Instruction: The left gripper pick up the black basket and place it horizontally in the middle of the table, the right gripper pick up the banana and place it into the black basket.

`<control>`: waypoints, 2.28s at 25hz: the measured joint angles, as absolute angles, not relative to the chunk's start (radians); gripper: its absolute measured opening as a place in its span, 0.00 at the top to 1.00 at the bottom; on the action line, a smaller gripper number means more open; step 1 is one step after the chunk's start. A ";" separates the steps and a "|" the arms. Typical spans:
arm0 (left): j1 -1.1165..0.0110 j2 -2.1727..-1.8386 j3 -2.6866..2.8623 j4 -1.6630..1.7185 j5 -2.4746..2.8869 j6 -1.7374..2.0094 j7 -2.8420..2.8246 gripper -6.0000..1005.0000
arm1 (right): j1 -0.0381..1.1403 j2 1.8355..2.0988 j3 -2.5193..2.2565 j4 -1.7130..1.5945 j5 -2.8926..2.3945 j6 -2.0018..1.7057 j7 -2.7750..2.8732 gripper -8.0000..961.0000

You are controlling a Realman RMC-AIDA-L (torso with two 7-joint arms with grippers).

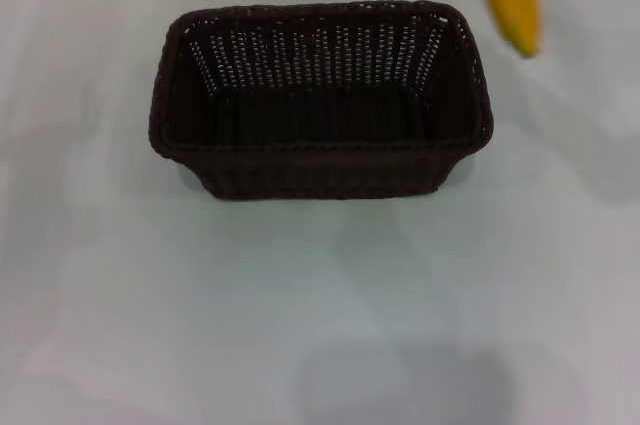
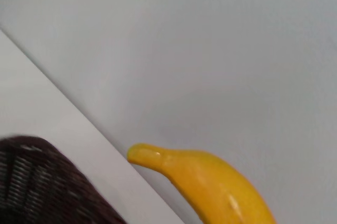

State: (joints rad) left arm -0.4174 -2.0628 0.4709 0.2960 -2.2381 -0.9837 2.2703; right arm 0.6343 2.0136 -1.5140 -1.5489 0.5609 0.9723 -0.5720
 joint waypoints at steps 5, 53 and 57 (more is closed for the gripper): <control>-0.422 -2.069 0.471 0.296 -2.238 -0.984 2.270 0.13 | 0.689 2.015 -1.614 -1.386 0.718 0.823 -0.753 0.49; -0.447 -2.080 0.471 0.168 -2.316 -1.134 2.481 0.13 | 0.379 2.028 -1.130 -0.127 2.779 1.223 -2.745 0.12; -0.456 -2.080 0.474 0.163 -2.310 -1.120 2.476 0.13 | 0.377 2.028 -1.128 -0.111 2.780 1.260 -2.745 0.12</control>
State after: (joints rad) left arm -0.4557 -2.0800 0.4743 0.1630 -2.3104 -1.1204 2.4759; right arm 0.3768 2.0279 -1.1280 -0.1114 2.7797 1.2597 -2.7447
